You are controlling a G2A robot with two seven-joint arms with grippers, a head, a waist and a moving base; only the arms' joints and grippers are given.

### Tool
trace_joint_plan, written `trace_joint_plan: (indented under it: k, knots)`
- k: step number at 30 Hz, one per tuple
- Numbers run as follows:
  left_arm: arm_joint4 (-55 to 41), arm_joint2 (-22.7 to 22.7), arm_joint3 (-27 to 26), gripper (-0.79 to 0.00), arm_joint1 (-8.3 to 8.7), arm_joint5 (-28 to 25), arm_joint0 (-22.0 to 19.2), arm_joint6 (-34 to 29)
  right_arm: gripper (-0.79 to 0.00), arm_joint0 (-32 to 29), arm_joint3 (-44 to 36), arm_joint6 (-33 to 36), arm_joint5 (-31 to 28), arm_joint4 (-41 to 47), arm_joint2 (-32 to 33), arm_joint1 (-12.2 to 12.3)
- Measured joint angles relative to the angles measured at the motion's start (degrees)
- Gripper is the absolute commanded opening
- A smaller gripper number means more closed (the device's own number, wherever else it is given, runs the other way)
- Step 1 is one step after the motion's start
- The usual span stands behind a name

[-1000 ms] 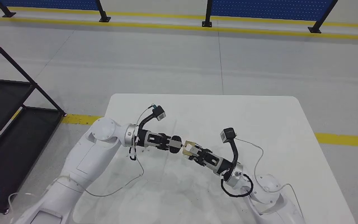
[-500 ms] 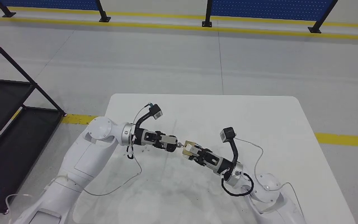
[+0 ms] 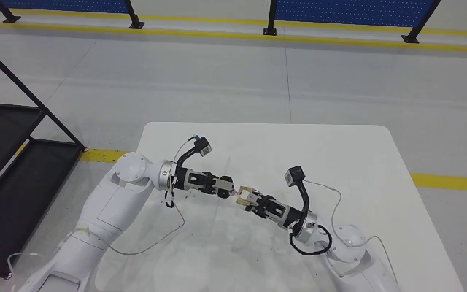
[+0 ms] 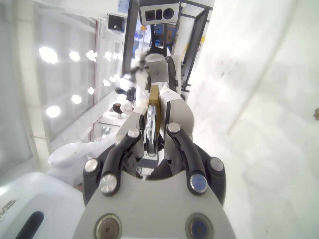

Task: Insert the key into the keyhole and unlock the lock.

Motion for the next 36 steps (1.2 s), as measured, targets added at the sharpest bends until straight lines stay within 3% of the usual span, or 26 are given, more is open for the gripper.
trace_joint_plan:
  k: [18,21,24,36]
  knots:
    - [-1.2,0.8,0.6,-0.631,-0.18,0.2,-0.2,-1.0,-0.785,0.1,0.0,-3.1,-0.3,-2.4,-0.6,0.3]
    - [-1.2,1.1,0.7,-0.683,-0.24,0.3,-0.3,-1.1,-0.785,0.2,0.0,-3.6,-0.4,-2.6,-0.7,0.4]
    - [-1.3,1.4,0.9,-0.785,-0.32,0.3,-0.4,-1.0,-0.785,0.3,0.0,-3.9,-0.5,-2.9,-0.9,0.4]
    - [-2.3,2.3,2.0,-0.785,-0.65,-0.1,-1.2,-1.7,-0.785,0.7,-0.1,-4.3,-0.4,-3.4,-1.8,0.5]
